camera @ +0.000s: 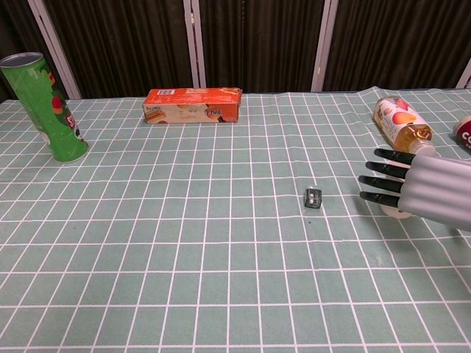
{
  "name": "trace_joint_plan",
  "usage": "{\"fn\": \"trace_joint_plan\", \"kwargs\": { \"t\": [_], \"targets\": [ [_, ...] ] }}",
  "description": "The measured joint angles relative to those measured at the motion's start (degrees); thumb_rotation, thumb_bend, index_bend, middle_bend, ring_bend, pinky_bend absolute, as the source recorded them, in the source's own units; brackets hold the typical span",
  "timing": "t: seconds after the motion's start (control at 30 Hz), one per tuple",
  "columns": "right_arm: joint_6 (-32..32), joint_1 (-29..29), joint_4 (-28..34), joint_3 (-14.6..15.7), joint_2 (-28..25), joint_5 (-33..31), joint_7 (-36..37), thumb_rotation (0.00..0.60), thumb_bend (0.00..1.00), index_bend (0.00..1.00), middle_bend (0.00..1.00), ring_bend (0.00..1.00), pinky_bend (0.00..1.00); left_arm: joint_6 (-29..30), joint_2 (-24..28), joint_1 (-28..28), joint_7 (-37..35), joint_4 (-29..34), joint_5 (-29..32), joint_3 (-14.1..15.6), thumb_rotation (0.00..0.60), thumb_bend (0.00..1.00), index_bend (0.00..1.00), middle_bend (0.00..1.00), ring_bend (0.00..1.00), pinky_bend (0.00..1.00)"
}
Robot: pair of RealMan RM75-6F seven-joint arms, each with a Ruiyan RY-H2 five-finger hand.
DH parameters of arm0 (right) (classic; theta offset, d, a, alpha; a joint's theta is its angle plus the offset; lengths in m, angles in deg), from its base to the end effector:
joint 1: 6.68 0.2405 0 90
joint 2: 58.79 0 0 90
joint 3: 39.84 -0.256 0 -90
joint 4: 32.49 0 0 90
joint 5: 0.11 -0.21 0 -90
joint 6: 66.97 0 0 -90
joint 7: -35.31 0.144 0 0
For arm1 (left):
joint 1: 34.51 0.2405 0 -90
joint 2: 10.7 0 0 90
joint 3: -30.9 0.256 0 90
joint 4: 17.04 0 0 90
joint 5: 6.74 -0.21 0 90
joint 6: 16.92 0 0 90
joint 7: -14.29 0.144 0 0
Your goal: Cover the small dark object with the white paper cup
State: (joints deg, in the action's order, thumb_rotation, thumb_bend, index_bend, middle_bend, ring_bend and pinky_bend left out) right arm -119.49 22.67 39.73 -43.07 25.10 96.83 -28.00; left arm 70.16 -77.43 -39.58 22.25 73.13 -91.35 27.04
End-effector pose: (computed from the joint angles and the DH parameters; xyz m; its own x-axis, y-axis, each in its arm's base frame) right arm -0.2518 -0.2901 -0.0032 0.9381 0.3442 -0.0376 0.2191 -0.5060 0.8343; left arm -0.3137 0.1859 0.1563 0.5090 -0.0487 0.8594 0.8607 0.0189 -0.5087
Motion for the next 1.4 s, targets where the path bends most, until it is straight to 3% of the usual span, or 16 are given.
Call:
{"fn": "trace_joint_plan", "kwargs": {
  "t": [0.07,0.2,0.27,0.7,0.93,1.17,1.4],
  "targets": [
    [-0.80,0.17,-1.17,0.55,0.44,0.65,0.48,0.600,0.15,0.06,0.15,0.01,0.11,0.17,-0.06,0.03,-0.30,-0.19,-0.18,0.03,0.600,0.00,0.00,0.00,0.00,0.00],
    [-2.40,0.51,-3.59,1.49,1.30,2.00,1.41,0.600,0.21,0.22,0.33,0.17,0.27,0.33,-0.03,0.12,-0.56,-0.26,-0.23,0.03,0.600,0.00,0.00,0.00,0.00,0.00],
    [-3.51,0.72,-4.87,2.03,1.69,2.91,2.53,0.600,0.22,0.25,0.37,0.21,0.31,0.32,-0.01,0.12,-0.59,-0.29,-0.22,0.03,0.600,0.00,0.00,0.00,0.00,0.00],
    [-10.50,1.63,-8.09,3.72,2.40,6.68,12.48,0.600,0.23,0.27,0.40,0.24,0.36,0.04,0.40,-0.01,-1.40,-0.05,-0.97,0.44,0.600,0.00,0.00,0.00,0.00,0.00],
    [-13.47,2.06,-4.79,2.34,1.45,4.30,31.32,0.600,0.23,0.27,0.40,0.24,0.36,-0.26,0.54,-0.06,-1.44,0.24,-1.22,0.74,0.600,0.00,0.00,0.00,0.00,0.00],
    [-10.07,3.72,-0.96,0.51,0.45,-2.25,54.82,0.600,0.23,0.27,0.40,0.24,0.34,-0.46,0.80,-0.08,-1.84,0.49,-1.25,0.83,0.600,0.00,0.00,0.00,0.00,0.00],
    [-5.56,5.36,-0.98,-0.38,0.86,-7.17,63.92,0.600,0.23,0.27,0.40,0.23,0.34,-0.92,0.93,-0.19,-2.24,0.38,-0.91,0.83,0.600,0.00,0.00,0.00,0.00,0.00]
  ]
}}
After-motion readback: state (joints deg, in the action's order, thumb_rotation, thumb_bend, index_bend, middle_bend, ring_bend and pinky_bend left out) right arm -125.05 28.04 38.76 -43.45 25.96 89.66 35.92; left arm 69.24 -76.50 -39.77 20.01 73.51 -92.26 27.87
